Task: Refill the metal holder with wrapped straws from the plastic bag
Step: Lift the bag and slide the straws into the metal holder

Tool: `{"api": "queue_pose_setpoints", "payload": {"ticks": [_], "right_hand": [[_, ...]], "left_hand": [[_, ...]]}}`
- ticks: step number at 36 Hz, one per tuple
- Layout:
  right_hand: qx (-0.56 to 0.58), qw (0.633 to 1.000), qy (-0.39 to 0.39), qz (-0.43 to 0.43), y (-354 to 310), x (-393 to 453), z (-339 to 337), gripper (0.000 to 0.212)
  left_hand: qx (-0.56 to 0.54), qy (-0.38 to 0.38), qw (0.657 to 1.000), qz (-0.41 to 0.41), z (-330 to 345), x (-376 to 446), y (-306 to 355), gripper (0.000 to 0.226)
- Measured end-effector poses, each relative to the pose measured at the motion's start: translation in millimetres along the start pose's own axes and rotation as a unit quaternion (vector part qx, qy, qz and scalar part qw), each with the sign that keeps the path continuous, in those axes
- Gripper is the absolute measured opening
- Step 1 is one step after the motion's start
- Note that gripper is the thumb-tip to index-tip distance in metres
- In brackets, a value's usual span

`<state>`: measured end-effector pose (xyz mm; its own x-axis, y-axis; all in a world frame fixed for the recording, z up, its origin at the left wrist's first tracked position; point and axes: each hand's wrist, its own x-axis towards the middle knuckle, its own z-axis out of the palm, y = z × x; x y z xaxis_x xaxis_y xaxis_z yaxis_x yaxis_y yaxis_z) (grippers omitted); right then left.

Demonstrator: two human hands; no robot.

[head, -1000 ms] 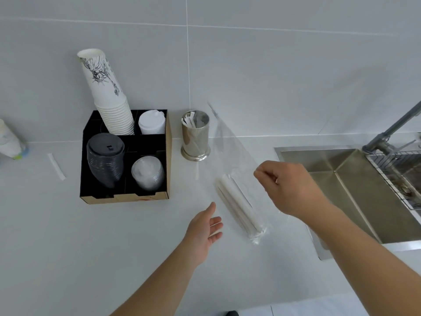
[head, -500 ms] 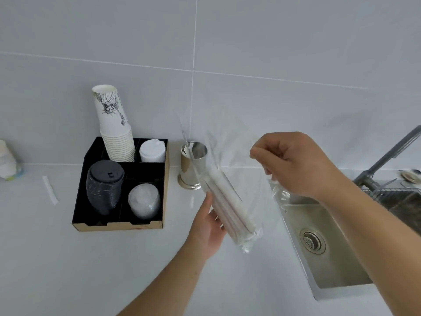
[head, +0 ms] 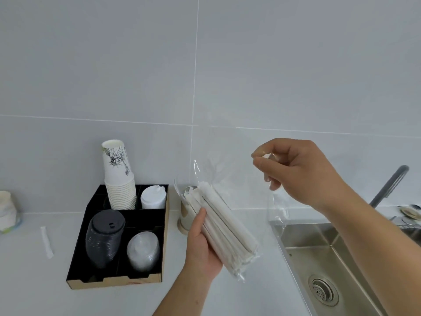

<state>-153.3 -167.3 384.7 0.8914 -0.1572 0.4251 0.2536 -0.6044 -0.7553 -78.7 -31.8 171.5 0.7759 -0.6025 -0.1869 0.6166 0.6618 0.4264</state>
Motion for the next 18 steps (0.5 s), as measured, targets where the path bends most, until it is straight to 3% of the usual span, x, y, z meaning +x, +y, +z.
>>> {"api": "queue_pose_setpoints", "payload": {"ticks": [2, 5, 11, 14, 17, 18], "right_hand": [[0.085, 0.996, 0.031, 0.014, 1, 1, -2, 0.008], [0.196, 0.977, 0.084, 0.025, 6, 0, -2, 0.027], [0.236, 0.962, 0.127, 0.049, 23, -10, 20, 0.052], [0.226, 0.962, 0.130, 0.081, 35, -18, 38, 0.041], [0.178, 0.970, 0.130, 0.098, 44, -23, 53, 0.011], [0.169, 0.971, 0.140, 0.096, 47, -23, 57, 0.014]], "left_hand": [[-0.015, -0.002, 1.000, 0.004, 7, 3, 5, 0.061], [-0.029, 0.000, 0.999, 0.024, 18, 8, 13, 0.065], [-0.039, -0.005, 0.997, 0.072, 39, 19, 26, 0.066], [-0.047, -0.006, 0.996, 0.080, 48, 23, 30, 0.065], [-0.045, -0.027, 0.996, 0.073, 52, 25, 27, 0.057], [-0.041, -0.030, 0.996, 0.069, 52, 25, 26, 0.057]]}}
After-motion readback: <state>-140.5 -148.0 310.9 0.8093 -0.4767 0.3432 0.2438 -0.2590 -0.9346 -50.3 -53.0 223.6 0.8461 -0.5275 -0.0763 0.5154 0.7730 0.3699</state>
